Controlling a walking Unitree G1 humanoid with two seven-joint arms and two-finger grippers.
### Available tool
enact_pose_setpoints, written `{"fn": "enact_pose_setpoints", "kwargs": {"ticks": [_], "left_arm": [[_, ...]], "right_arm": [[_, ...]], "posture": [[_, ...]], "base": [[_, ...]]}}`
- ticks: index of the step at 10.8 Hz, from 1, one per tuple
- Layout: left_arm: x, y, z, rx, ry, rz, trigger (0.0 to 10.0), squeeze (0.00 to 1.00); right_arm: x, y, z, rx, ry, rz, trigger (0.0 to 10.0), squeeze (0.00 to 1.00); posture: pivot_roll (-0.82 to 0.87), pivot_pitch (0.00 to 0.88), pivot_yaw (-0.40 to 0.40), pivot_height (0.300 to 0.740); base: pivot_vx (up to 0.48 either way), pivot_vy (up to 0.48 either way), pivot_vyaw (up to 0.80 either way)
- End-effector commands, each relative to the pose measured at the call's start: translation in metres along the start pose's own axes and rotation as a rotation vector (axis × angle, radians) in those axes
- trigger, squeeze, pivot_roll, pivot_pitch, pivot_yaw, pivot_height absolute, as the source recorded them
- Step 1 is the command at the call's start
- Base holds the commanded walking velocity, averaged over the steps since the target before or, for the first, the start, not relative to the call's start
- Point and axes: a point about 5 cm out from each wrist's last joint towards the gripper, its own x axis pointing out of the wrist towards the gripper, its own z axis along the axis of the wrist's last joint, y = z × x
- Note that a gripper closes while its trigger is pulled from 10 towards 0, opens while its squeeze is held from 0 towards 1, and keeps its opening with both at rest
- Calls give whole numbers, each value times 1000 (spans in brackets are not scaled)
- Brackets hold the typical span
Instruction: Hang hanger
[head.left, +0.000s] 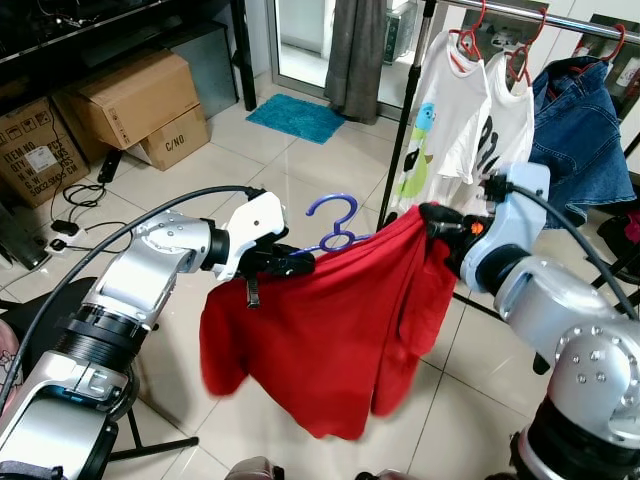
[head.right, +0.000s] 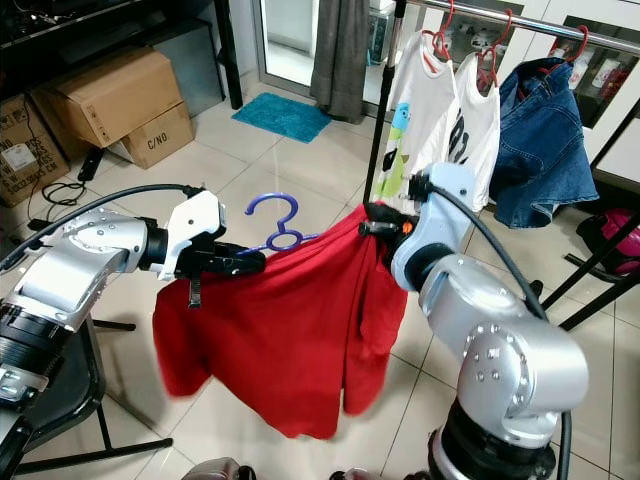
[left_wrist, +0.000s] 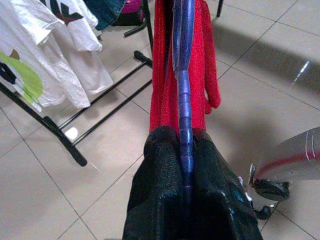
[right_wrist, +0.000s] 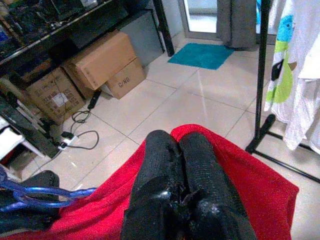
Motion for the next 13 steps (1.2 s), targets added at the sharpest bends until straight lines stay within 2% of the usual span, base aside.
{"fn": "enact_pose_setpoints", "kwargs": {"ticks": [1,2,3,4,8,9,11,12,13], "left_arm": [[-1,1,2,20,10,-13,0,0],[-1,0,4,23,-3,-22,0,0],[-2,0,5,25,-14,-28,0,0],[-3,1,6,27,-21,-29,0,0],[-12,6,7,16,-53,-21,0,0],[-15,5,9,32,-83,-41,0,0],[-18,-2,10,67,-129,-115,0,0],[-19,-7,10,79,-131,-158,0,0],[-19,-11,11,107,-127,-204,0,0]], "right_arm": [[-1,3,2,-18,-4,38,0,0],[-2,6,-4,-76,24,79,10000,0],[-3,7,-4,-109,14,108,10000,0],[-4,5,-5,-107,31,116,10000,1000],[-14,-17,11,-250,27,178,10000,1000],[-23,-16,23,-381,-16,311,10000,1000],[-36,-9,27,-532,18,529,10000,1000],[-39,-8,27,-571,47,585,10000,0],[-40,-3,27,-614,71,657,10000,0]], "posture": [[7,13,12,740],[8,11,11,740],[7,11,10,740],[8,10,10,740],[7,16,13,740],[6,16,15,740],[8,16,7,740],[10,17,5,740],[13,18,2,740]], "base": [[0,0,0],[0,0,0],[0,0,0],[0,0,0],[0,0,0],[0,0,0],[0,0,0],[0,0,0],[0,0,0]]}}
